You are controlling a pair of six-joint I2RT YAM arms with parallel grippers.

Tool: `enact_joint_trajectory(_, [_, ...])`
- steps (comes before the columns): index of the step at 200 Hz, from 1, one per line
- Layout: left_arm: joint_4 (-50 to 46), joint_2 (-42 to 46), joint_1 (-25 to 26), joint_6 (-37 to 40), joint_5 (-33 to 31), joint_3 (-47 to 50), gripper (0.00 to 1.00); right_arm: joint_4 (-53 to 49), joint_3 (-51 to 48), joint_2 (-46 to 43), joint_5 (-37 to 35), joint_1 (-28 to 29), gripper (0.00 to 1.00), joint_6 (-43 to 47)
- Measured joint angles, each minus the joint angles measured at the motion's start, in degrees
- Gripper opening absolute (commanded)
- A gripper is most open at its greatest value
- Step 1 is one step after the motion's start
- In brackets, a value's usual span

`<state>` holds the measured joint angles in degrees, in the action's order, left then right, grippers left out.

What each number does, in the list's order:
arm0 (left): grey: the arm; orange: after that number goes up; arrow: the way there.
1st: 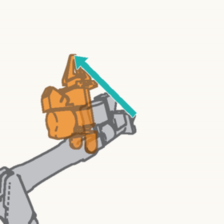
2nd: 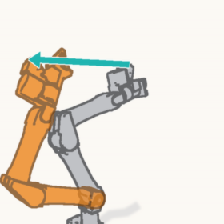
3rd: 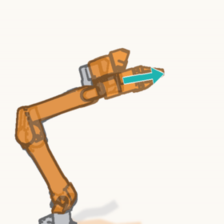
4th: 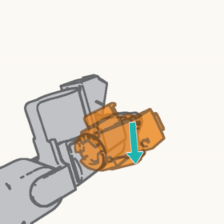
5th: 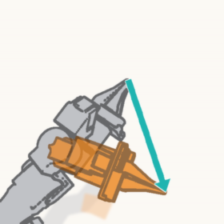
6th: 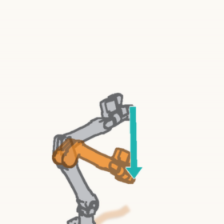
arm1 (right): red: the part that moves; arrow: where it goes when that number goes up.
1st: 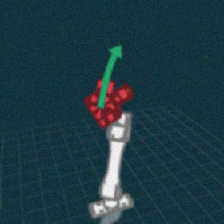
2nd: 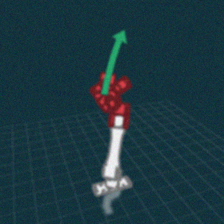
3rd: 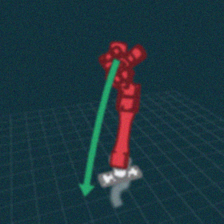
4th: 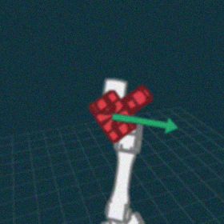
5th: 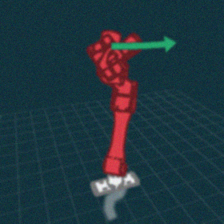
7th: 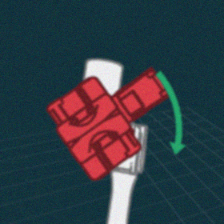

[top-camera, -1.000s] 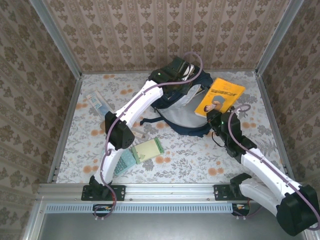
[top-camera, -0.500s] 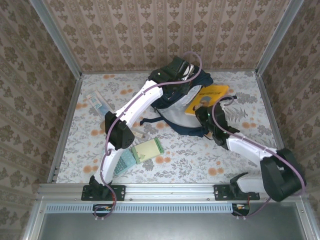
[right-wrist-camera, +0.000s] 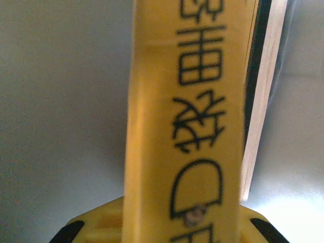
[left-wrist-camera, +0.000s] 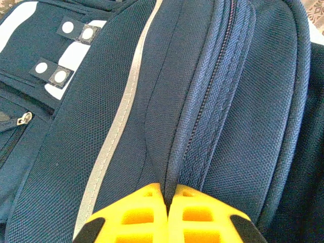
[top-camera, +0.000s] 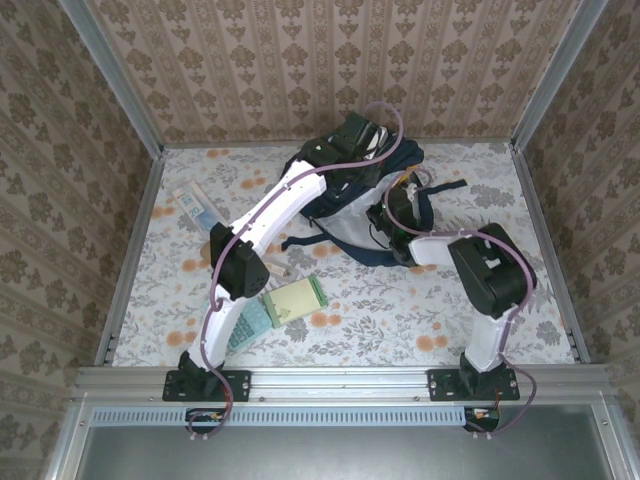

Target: Pack the student bag

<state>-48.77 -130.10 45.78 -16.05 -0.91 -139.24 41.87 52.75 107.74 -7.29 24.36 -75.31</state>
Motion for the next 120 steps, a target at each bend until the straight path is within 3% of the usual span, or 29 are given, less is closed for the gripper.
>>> enact_joint_trajectory(27, [-0.1,0.0,0.2,0.0,-0.1,0.0,0.00,-0.1,4.4,4.5,0.6,0.7,0.49,-0.4])
enact_joint_trajectory(53, [-0.2,0.5,0.2,0.0,-0.1,0.0,0.00,-2.3,4.4,3.3,1.7,0.7,0.64,1.0])
enact_joint_trajectory(83, [-0.3,0.8,-0.1,0.0,0.2,0.1,0.00,-9.5,1.5,-3.1,3.3,-0.3,0.74,4.2])
enact_joint_trajectory(120, [-0.3,0.9,-0.9,-0.2,1.1,0.1,0.00,-15.5,-4.1,-11.9,4.8,-2.8,0.72,7.6])
